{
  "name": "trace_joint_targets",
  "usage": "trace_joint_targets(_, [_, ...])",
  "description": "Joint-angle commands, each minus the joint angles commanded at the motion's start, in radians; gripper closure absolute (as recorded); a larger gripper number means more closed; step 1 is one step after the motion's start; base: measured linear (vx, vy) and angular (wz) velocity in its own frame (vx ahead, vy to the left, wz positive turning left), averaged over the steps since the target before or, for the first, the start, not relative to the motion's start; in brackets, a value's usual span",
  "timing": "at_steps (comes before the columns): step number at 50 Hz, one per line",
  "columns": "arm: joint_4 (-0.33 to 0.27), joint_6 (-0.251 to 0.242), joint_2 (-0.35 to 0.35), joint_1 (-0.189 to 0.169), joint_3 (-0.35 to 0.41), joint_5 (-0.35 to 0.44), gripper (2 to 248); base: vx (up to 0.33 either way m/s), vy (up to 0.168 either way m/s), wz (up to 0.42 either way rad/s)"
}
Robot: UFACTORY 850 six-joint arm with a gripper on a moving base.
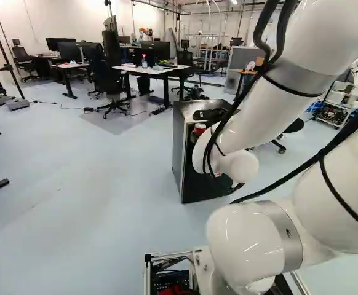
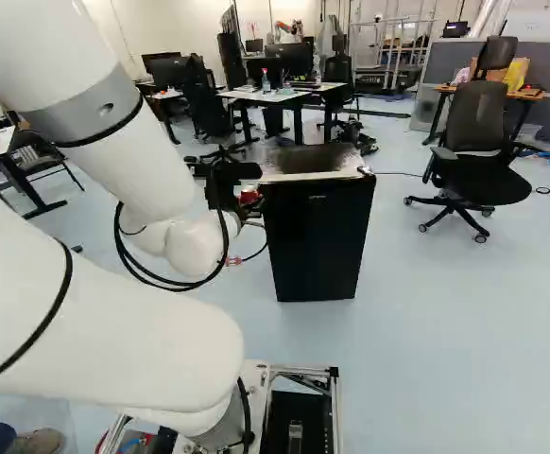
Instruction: Grab a drink from the fridge
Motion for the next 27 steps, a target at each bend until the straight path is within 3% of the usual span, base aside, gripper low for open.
trace_joint_targets(27, [0.0, 0.0, 0.0, 0.0, 0.0, 0.0, 155, 0.0, 0.0, 0.0])
